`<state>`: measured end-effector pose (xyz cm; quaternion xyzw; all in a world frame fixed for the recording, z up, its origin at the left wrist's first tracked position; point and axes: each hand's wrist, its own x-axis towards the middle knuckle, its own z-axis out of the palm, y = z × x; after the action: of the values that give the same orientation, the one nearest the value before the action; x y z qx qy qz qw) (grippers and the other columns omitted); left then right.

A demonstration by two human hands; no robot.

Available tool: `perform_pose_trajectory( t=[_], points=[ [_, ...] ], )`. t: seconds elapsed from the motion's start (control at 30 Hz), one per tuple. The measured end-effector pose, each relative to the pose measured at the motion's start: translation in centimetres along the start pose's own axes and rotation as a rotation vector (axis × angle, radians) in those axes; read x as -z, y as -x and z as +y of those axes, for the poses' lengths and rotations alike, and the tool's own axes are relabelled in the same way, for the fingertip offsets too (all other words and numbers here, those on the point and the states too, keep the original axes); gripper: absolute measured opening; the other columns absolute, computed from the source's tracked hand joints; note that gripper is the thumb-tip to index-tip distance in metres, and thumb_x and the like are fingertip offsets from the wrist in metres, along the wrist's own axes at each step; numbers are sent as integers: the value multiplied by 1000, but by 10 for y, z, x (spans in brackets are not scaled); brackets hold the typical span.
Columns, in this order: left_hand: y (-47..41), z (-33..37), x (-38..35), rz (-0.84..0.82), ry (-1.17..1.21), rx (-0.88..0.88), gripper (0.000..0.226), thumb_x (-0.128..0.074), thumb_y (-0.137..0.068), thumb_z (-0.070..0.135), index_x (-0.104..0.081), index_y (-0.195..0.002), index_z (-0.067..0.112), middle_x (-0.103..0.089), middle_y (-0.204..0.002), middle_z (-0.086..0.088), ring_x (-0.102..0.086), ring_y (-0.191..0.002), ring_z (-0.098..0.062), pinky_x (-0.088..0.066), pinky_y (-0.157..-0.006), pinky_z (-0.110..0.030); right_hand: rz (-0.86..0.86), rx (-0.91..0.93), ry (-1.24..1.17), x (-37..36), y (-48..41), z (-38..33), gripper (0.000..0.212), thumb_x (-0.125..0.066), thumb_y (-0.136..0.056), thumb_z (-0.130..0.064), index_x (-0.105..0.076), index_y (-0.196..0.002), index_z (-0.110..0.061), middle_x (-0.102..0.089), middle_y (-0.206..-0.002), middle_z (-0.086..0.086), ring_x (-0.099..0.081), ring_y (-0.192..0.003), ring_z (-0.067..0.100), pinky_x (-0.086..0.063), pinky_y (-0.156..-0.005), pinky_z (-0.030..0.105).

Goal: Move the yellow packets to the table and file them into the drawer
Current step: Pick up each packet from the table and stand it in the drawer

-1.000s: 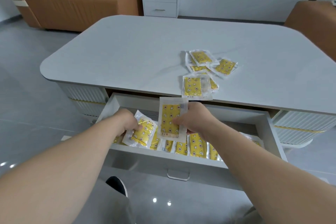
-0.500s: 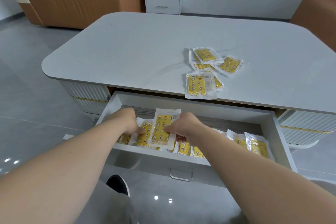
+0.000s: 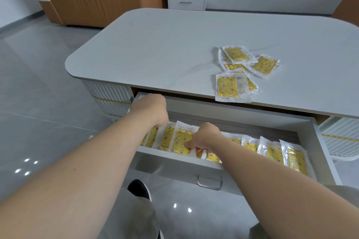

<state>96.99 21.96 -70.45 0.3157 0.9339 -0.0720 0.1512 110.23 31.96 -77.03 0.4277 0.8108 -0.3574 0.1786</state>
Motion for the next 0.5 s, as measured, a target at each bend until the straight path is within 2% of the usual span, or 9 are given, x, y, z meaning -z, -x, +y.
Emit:
perform_pose_trajectory(
  t=[0.07, 0.13, 0.23, 0.33, 0.5],
  points=[
    [3, 3, 8, 51, 87, -13, 26, -71, -87, 29, -70, -109, 16, -69, -104, -1, -64, -88, -23, -54, -72, -32, 32, 18, 84, -1, 1, 1, 36, -81, -81, -44, -65, -71, -14, -72, -73, -3, -64, -66, 13, -47, -53, 25],
    [7, 8, 18, 103, 198, -34, 26, -72, -87, 33, -70, -106, 16, -70, -102, -2, -67, -92, -23, -58, -83, -36, 43, 25, 123, -1, 4, 2, 35, -79, -80, -46, -66, -74, -14, -71, -76, -1, -67, -72, 17, -45, -53, 26],
    [15, 21, 31, 188, 319, -79, 25, -72, -87, 38, -69, -99, 17, -69, -96, 0, -66, -89, -22, -58, -82, -37, 57, 71, 114, 7, 14, 4, 48, -73, -84, -57, -64, -67, -13, -68, -63, -3, -61, -59, 13, -48, -55, 25],
    [20, 40, 39, 250, 422, -132, 21, -70, -90, 37, -71, -94, 16, -69, -94, 1, -65, -91, -23, -57, -82, -36, 115, 119, 35, 35, 31, 4, 53, -64, -92, -52, -59, -57, -13, -57, -43, -6, -46, -39, 7, -44, -46, 21],
    [17, 81, 44, 355, 500, -210, 13, -64, -94, 33, -68, -95, 20, -67, -93, 4, -64, -88, -21, -53, -73, -32, 300, 136, -79, 105, 58, 23, 38, -60, -95, -37, -63, -69, -9, -65, -53, -3, -54, -51, 14, -47, -53, 23]
  ],
)
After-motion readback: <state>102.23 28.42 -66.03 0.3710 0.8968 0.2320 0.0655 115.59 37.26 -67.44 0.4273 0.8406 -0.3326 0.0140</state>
